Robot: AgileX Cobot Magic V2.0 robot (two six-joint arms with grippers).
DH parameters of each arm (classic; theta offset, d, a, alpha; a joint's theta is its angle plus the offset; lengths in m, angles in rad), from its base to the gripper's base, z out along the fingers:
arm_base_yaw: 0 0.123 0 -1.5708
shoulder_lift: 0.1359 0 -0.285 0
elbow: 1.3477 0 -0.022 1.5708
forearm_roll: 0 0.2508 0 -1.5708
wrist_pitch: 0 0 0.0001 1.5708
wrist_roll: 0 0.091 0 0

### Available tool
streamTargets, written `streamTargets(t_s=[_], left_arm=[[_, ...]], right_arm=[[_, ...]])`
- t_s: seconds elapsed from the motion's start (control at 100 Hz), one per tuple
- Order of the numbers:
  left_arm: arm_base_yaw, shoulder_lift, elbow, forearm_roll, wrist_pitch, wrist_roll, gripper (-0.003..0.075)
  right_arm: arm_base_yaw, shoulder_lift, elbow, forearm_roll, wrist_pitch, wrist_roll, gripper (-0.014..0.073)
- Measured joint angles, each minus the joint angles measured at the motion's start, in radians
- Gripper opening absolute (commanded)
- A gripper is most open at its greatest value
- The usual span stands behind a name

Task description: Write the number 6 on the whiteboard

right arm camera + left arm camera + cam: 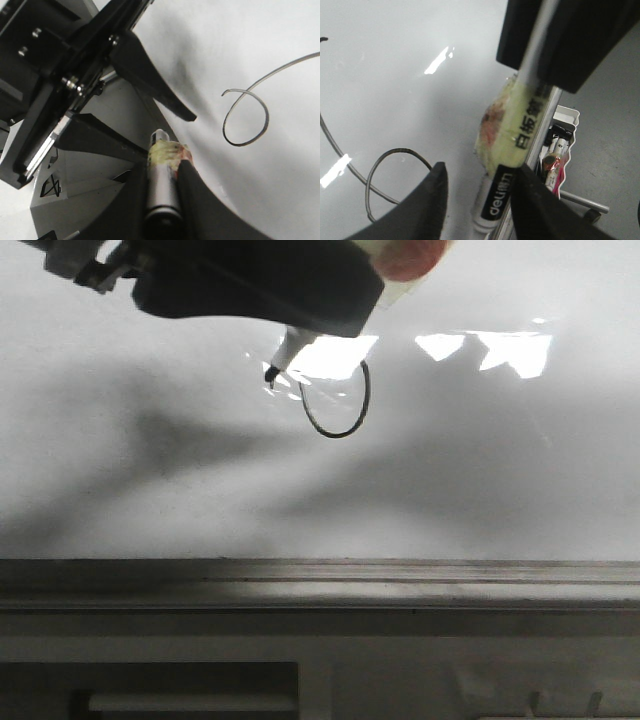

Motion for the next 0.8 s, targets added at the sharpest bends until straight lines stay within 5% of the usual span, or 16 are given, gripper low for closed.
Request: streamTargets(t_s=[0.11, 0.18, 0.4, 0.64, 0.8], left_arm=[[-0.001, 0.002, 0.000, 0.000, 0.008, 0.005, -0.0023], [-0.004, 0.002, 0.000, 0.010, 0.022, 0.021, -0.0020], [-0.007, 0.002, -0.002, 0.010, 0.016, 0.021, -0.0020], [0.046, -0.095, 0.053, -0.032, -0.116, -0.045, -0.0020], [0.092, -0.233, 0.157, -0.225, -0.254, -0.073, -0.0020]], right_arm=[[0.000, 0.000, 0.000, 0.000, -0.012, 0.000, -0.0036], [0.000, 0.000, 0.000, 0.005, -0.013, 0.000, 0.0029], [0.000, 0.001, 0.000, 0.013, -0.009, -0.002, 0.0421], [-0.108, -0.068, 0.009, -0.046, -0.013, 0.010, 0.0416], [-0.216, -0.192, 0.102, -0.057, -0.068, 0.020, 0.0416]])
